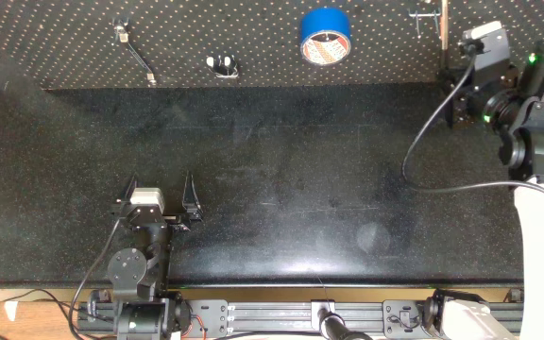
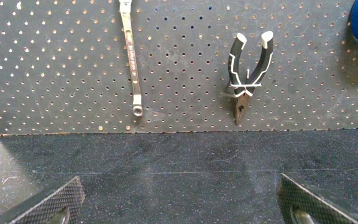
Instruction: Place Tools Onto Pegboard
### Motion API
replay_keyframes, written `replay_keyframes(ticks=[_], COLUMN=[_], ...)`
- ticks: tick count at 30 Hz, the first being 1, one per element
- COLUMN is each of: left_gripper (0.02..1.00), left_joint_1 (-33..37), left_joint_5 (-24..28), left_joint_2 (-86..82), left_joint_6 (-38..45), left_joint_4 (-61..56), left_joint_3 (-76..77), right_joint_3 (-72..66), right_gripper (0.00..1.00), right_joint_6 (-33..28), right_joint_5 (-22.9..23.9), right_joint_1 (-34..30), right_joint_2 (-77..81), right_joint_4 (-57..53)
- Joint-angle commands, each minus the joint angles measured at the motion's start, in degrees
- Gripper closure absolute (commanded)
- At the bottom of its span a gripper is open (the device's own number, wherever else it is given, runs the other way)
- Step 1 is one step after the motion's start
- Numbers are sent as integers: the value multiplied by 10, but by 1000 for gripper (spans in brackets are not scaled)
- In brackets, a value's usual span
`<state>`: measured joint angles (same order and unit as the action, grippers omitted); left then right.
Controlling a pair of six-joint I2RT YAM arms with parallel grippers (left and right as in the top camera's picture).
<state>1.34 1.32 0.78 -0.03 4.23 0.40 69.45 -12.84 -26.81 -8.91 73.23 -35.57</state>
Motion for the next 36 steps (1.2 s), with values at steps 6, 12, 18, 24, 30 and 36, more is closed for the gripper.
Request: replay_keyframes(ticks=[6, 12, 18, 24, 30, 36], left_gripper=[23, 23, 23, 23, 23, 20], left_joint_1=[-1, -1, -1, -1, -1, -1], left_joint_5=[-2, -2, -2, -2, -2, -2], left_joint_2=[-6, -6, -6, -6, -6, -6], left_joint_6=[5, 5, 5, 5, 5, 5], left_joint_4=[5, 5, 5, 5, 5, 5], left_joint_3=[-1, -1, -1, -1, -1, -1], right_joint_3=[1, 1, 1, 1, 2, 2], right_gripper=[925, 925, 928, 297, 53, 25], right_joint_6=[45, 45, 44, 44, 45, 45], right_joint_5=[47, 45, 44, 43, 23, 6], right_joint_1=[10, 12, 24, 24, 24, 39], right_joint_2=[73, 116, 129, 129, 128, 85], right_joint_4=[1, 1, 2, 1, 1, 18])
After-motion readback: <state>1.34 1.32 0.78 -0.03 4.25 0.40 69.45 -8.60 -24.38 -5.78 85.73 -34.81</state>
